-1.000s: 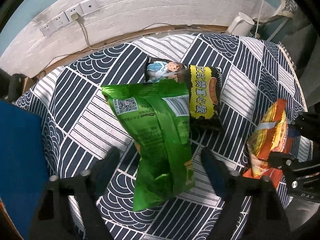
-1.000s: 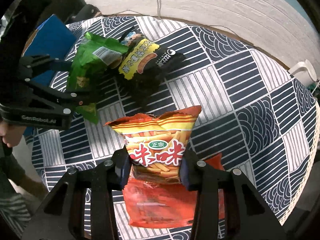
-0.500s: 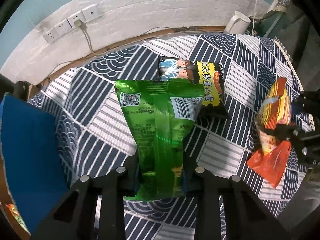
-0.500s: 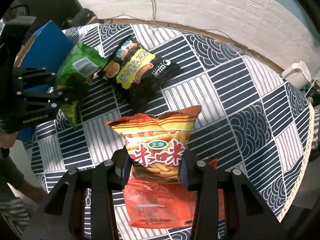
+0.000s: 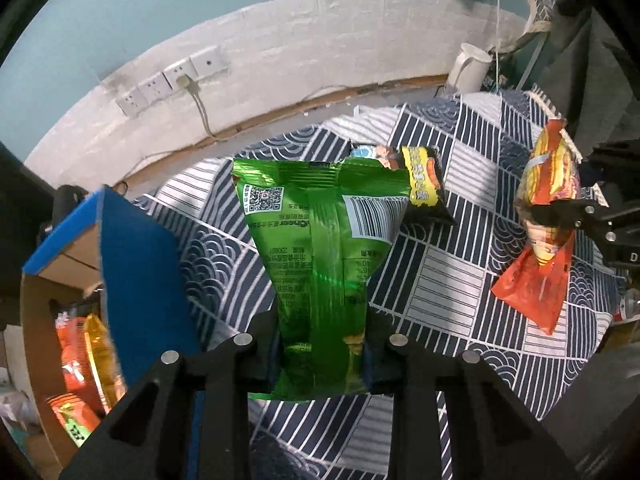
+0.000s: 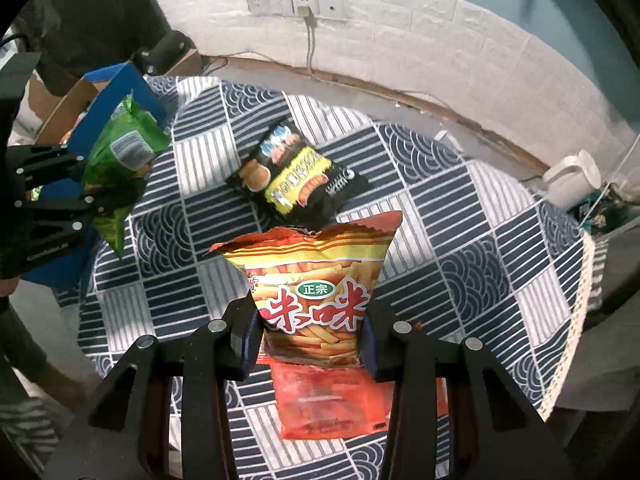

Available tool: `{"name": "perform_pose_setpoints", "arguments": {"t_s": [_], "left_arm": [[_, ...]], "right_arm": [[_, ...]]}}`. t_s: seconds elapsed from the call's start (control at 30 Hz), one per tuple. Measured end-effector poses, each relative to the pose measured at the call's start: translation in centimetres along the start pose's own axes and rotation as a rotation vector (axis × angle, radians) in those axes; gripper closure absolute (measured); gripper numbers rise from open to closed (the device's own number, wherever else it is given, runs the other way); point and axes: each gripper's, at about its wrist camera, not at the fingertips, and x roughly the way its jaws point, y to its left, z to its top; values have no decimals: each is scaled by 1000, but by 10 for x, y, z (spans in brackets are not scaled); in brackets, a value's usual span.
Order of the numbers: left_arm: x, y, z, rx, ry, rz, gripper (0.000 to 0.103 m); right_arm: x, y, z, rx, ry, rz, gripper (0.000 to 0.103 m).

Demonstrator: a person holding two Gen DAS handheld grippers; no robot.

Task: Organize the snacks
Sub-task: 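Carry both bags over the box and release them inside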

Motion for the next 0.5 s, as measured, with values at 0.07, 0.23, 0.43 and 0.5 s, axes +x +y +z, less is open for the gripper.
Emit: {"name": "perform_pose_setpoints", "arguments": {"t_s": [0.07, 0.23, 0.43, 0.5], "left_arm": [[-11, 3, -2, 4, -18, -2, 74], [-39, 8, -11, 25, -70, 15, 74], [-68, 22, -22, 30, -112, 39, 74], [-77, 29, -25, 20, -125, 45, 74]], "right_arm": [[-5, 5, 3, -4, -7, -3, 64], [-19, 22, 13, -26, -30, 3, 64], [-34, 53, 29, -60, -65, 25, 64], [-36, 65, 33, -72, -74, 38, 64]]}}
